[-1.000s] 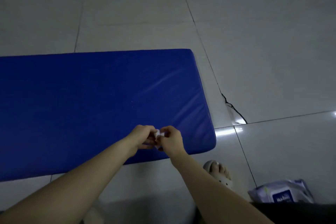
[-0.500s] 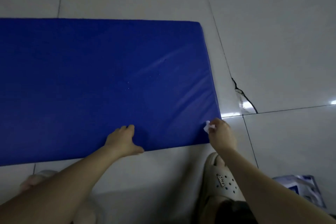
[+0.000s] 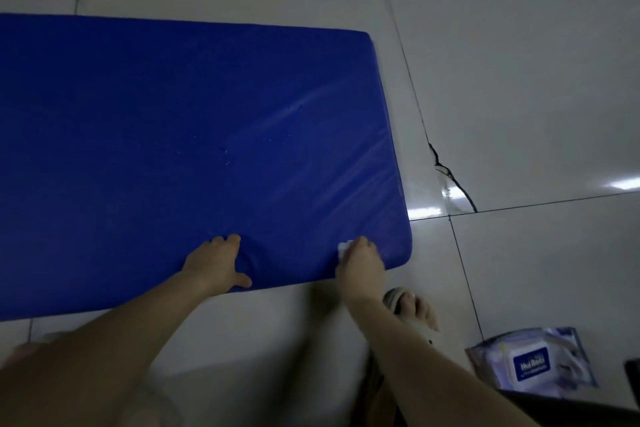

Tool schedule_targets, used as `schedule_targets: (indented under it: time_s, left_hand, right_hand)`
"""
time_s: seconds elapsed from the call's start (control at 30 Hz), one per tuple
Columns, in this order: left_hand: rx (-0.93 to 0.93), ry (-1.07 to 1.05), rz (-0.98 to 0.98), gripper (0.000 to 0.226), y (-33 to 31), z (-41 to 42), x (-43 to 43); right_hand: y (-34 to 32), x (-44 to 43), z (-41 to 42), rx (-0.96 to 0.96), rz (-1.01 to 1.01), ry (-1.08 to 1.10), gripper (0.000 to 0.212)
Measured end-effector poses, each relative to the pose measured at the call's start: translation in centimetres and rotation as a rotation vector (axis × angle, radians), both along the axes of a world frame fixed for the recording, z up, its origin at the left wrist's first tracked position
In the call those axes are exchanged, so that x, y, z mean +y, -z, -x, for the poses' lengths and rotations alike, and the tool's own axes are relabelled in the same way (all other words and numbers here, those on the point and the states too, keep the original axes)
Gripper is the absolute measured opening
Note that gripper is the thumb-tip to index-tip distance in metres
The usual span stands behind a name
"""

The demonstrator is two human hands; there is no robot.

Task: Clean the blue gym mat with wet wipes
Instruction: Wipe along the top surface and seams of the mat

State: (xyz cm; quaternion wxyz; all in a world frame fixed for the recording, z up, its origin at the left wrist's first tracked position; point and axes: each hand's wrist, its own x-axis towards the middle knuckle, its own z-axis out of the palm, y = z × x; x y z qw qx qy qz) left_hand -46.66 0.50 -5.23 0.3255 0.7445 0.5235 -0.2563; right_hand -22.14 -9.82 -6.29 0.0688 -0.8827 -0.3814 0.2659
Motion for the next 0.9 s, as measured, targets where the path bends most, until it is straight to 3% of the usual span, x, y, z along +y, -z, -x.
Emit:
schedule_targets:
  time_s: [0.13,0.23,0.47,0.67,0.73,0.9]
  left_hand:
    - [0.013,-0.01,0.006,0.065,0.0,-0.1,0.0]
    - [0.012,-0.008,0.004,0.068,0.1,-0.2,0.1]
    - [0.018,-0.019,0.008,0.069,0.1,-0.2,0.2]
    - [0.027,-0.013,0.004,0.074,0.3,-0.3,0.2]
    - [0.028,-0.014,0.007,0.074,0.4,-0.2,0.2]
    - [0.024,-0.017,-0.003,0.073,0.5,-0.1,0.3]
  right_hand:
    - [0.3,1.1,6.2,0.062,-0.054,-0.285,0.021]
    - [0.3,1.6,4.6,0.0,-0.086,-0.404,0.021]
    - [0.2,0.0,-9.8,-0.103,-0.06,0.105,0.022]
    - [0.7,1.1,-8.7,-0.063,-0.057,0.401,0.023]
    - [0.6,2.0,-5.8,-0.022,-0.052,0.316,0.02]
    - [0.2,4.6,4.7,-0.043,-0.104,-0.254,0.03]
